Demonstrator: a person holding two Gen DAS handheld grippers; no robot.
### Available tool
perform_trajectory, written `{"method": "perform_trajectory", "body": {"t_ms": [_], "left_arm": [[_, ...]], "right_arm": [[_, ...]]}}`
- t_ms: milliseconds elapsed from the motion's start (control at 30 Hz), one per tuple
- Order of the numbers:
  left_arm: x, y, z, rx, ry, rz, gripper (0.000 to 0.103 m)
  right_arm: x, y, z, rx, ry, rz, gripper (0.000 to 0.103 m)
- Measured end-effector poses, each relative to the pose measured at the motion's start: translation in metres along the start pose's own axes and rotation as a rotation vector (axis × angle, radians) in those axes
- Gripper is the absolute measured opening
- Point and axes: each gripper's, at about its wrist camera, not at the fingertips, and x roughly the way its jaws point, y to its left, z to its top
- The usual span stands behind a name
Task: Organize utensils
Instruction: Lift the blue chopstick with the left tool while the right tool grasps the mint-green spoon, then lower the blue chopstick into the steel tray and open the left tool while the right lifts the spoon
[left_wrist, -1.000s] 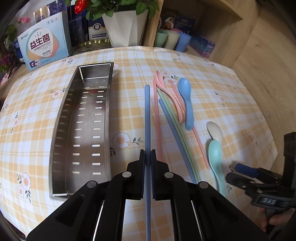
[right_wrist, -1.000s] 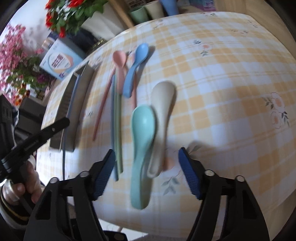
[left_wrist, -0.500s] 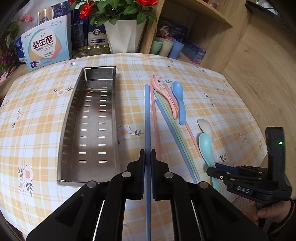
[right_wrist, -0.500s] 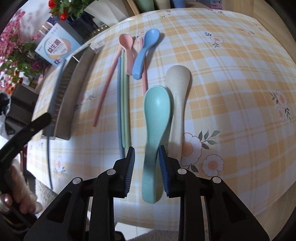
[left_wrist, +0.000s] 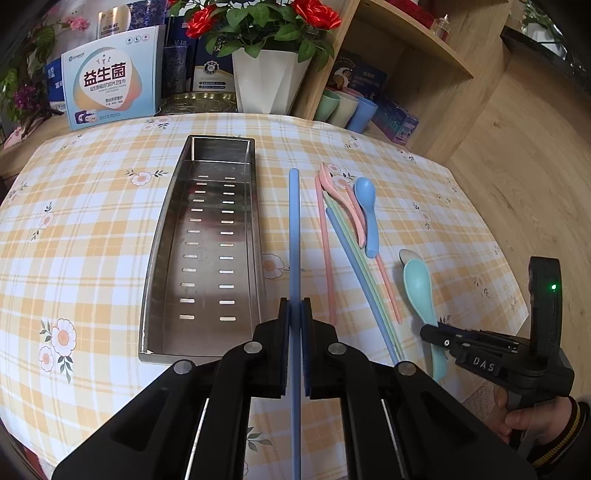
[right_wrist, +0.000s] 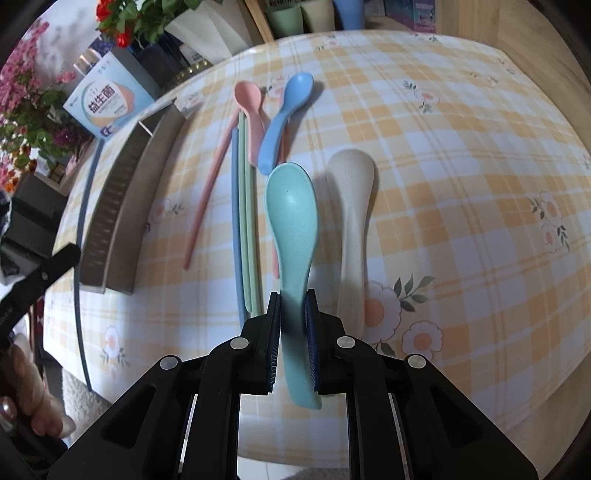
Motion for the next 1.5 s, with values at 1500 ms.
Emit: {"method": "perform_trajectory", "body": {"t_ms": [1500], "left_arm": [[0.115, 0.072, 0.102, -0.125, 0.222, 0.015, 0.01]], "right_arm": [[-0.012, -0.056, 0.062, 0.189, -0.142, 0.102, 0.013]]}}
